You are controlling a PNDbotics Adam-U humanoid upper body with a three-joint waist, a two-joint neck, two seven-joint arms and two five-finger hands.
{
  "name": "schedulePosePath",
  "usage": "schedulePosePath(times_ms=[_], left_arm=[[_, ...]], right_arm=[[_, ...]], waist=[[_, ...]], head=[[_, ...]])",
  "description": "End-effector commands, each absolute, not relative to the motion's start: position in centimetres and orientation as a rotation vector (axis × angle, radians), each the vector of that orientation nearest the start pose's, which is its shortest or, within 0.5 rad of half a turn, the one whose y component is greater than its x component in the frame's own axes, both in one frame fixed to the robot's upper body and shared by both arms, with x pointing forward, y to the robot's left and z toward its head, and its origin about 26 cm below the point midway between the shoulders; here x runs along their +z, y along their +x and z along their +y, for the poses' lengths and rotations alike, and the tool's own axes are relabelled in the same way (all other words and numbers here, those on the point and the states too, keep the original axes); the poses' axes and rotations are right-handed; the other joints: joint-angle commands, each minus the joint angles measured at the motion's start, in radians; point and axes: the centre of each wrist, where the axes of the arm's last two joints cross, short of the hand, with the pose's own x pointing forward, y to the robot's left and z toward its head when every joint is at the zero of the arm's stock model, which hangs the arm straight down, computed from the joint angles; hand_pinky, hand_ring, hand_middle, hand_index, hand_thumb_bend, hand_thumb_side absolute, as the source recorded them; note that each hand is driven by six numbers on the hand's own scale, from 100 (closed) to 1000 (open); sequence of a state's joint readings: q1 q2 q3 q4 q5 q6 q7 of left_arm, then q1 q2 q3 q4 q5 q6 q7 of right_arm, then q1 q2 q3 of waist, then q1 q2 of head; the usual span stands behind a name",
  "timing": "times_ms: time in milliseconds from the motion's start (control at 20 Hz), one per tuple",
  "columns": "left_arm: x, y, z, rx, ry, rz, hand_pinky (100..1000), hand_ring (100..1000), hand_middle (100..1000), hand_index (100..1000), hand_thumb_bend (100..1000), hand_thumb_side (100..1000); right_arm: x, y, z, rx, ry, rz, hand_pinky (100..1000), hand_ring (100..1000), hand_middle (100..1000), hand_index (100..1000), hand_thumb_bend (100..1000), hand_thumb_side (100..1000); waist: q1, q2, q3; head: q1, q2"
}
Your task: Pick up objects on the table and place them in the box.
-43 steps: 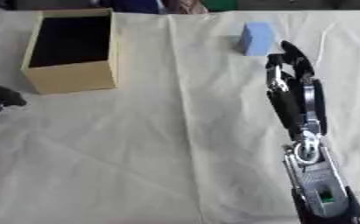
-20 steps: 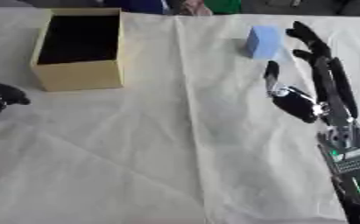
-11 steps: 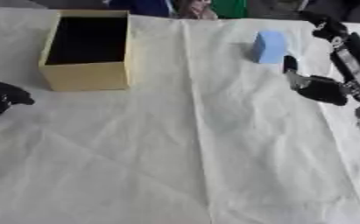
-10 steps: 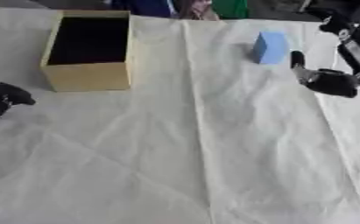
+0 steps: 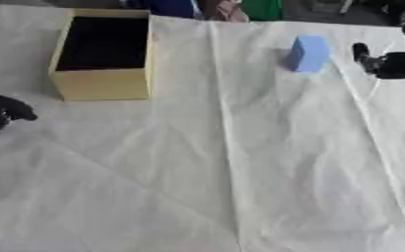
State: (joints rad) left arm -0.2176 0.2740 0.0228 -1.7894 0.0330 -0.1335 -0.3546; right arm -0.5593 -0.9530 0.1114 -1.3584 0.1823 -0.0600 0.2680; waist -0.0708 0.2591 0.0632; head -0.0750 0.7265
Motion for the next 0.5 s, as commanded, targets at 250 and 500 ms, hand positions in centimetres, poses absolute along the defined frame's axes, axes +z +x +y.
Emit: schedulePosePath(times_ms=[250, 500], left_arm=[[13.6, 31.7, 28.1, -0.694, -0.054, -2.063, 822, 670, 624, 709, 100, 906], [13.6, 31.7, 28.0, -0.714, -0.061, -2.057, 822, 670, 624, 710, 100, 910]], right_arm=[[26.5, 38.9, -44.8, 1.06, -0.852, -1.445, 963, 1000, 941, 1000, 100, 272], [26.3, 40.5, -45.8, 1.062, -0.826, -1.359, 964, 1000, 965, 1000, 100, 279]], waist=[[-0.005, -0.012, 0.008], [-0.013, -0.013, 0.019]], head=[[-0.027, -0.014], [-0.058, -0.019]])
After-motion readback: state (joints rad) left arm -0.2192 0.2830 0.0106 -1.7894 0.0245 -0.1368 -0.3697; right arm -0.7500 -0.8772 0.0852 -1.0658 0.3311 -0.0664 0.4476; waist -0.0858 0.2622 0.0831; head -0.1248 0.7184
